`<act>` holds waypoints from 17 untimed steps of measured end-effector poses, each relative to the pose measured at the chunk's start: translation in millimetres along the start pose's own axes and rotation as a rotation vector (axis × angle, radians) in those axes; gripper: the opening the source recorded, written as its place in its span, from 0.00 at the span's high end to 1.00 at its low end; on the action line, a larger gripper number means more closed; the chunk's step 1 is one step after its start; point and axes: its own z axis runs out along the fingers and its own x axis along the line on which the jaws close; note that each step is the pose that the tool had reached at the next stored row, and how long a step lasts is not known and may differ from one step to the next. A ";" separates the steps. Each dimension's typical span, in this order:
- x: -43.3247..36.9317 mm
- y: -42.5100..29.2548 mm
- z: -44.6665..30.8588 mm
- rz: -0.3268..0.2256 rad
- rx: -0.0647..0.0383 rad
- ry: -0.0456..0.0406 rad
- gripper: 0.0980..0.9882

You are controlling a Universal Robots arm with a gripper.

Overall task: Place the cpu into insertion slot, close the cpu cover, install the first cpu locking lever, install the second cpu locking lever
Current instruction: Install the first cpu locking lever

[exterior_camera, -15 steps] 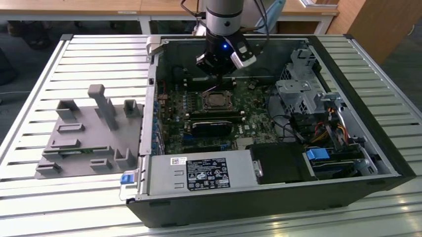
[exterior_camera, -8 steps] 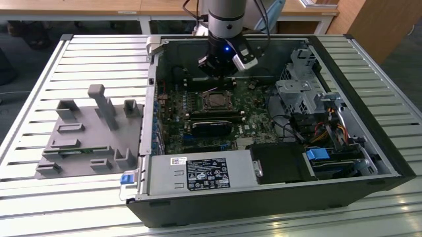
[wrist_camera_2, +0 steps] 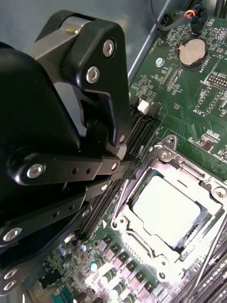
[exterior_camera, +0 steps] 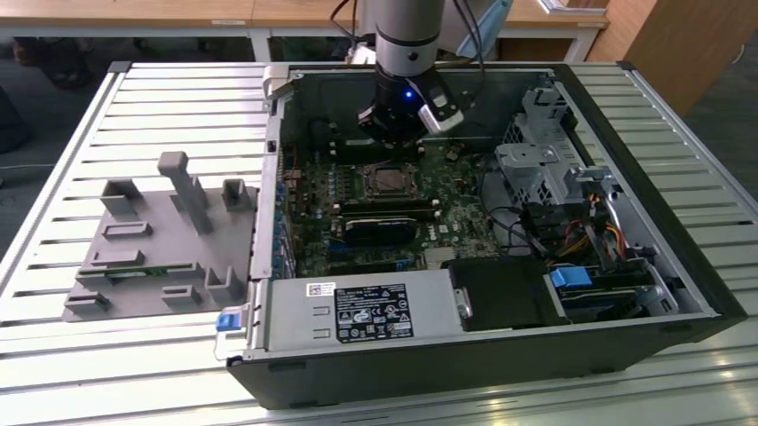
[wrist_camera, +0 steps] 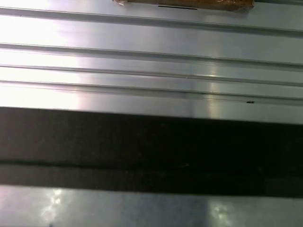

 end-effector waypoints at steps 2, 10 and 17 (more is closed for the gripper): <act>-0.6 -0.2 2.2 0.000 0.000 0.0000 0.99; -2.1 -0.5 5.2 0.000 0.000 0.0000 0.99; -2.8 -0.5 6.3 0.000 0.001 -0.0001 0.99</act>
